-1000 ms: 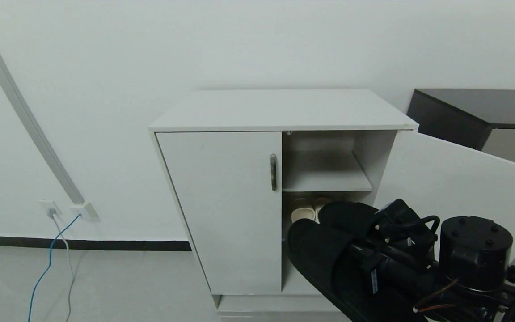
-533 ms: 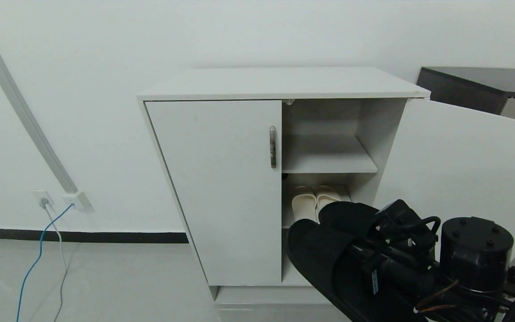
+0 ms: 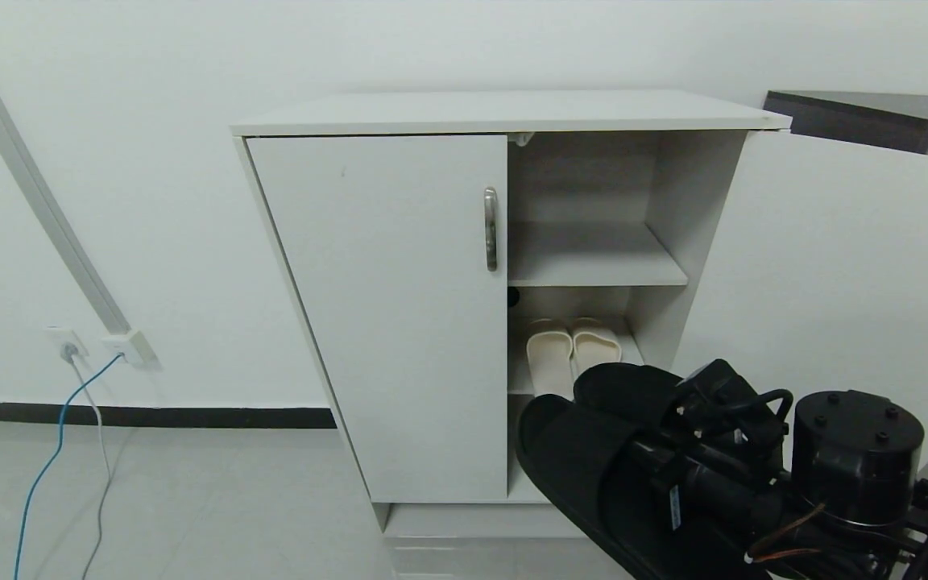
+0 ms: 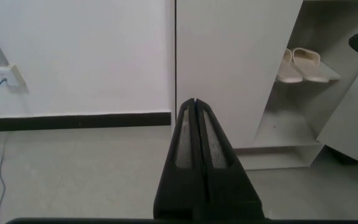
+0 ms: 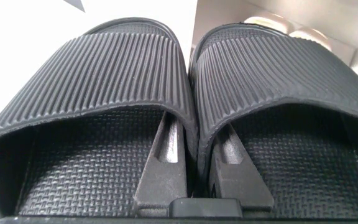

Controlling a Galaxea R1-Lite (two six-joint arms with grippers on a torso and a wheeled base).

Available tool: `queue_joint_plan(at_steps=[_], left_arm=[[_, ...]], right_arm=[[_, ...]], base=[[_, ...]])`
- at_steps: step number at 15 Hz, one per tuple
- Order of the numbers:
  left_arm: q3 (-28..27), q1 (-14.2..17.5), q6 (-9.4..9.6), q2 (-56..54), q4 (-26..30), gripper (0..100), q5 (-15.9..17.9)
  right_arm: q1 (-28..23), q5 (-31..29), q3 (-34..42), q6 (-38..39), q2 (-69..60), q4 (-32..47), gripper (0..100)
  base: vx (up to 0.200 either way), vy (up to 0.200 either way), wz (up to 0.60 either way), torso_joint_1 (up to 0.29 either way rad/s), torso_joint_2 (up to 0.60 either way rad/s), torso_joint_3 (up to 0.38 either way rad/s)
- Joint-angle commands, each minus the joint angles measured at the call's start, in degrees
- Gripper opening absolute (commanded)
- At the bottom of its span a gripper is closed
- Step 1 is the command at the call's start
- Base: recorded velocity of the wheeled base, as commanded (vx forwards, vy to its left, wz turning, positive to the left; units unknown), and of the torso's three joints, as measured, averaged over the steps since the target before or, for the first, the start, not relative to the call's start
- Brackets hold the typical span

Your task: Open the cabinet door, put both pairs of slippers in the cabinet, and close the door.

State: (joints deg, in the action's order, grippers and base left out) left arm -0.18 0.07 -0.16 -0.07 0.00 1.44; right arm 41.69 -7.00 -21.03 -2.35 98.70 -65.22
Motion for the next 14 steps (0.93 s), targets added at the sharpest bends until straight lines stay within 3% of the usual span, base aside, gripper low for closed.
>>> queue_joint_plan(at_steps=[1,5,9,14], left_arm=[[0.01,0.01,-0.02,0.07,0.00,0,-0.03],[0.01,0.01,0.07,0.07,0.00,0,0.06],[0.01,0.01,0.07,0.07,0.00,0,0.06],[0.01,0.01,-0.02,0.07,0.00,0,-0.03]], right_arm=[[-0.03,-0.03,0.02,-0.02,0.09,-0.08,0],[0.06,-0.03,0.11,-0.11,-0.26,-0.08,0],[0.14,-0.21,0.02,-0.28,-0.08,0.00,0],[1.37,-0.12,0.02,-0.11,-0.08,0.00,0]], base=[[0.000,0.000,0.00,0.000,0.00,0.000],[0.000,0.000,0.00,0.000,0.00,0.000],[0.000,-0.200,0.00,0.002,-0.03,0.006],[0.000,0.000,0.00,-0.001,0.12,0.070]])
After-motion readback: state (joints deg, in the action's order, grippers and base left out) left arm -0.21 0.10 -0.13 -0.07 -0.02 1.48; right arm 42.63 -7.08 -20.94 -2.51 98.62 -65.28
